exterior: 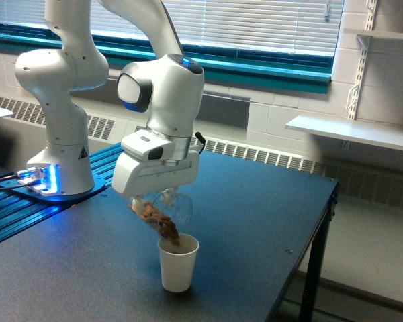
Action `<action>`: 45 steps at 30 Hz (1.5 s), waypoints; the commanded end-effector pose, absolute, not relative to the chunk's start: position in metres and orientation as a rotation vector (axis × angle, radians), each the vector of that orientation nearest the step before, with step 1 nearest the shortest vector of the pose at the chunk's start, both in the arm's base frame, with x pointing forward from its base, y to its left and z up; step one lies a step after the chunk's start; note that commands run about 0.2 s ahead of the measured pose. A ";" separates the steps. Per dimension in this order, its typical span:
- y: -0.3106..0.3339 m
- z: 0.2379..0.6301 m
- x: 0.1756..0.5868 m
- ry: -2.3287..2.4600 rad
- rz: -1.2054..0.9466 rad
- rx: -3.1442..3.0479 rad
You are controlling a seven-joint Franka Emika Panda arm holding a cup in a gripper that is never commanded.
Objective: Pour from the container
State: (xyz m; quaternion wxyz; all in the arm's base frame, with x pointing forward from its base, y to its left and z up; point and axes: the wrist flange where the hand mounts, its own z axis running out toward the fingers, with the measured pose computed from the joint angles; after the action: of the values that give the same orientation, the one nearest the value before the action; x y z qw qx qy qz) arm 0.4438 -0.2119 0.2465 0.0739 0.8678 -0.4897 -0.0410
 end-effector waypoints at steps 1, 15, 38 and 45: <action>-0.214 0.256 0.448 -1.430 -0.109 2.621; -0.217 0.258 0.446 -1.391 -0.129 2.618; -0.224 0.265 0.443 -1.350 -0.153 2.612; -0.226 0.269 0.443 -1.337 -0.163 2.612</action>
State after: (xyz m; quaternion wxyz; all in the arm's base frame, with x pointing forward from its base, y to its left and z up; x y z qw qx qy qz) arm 0.4431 -0.2201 0.2607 0.0972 0.8812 -0.4592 -0.0569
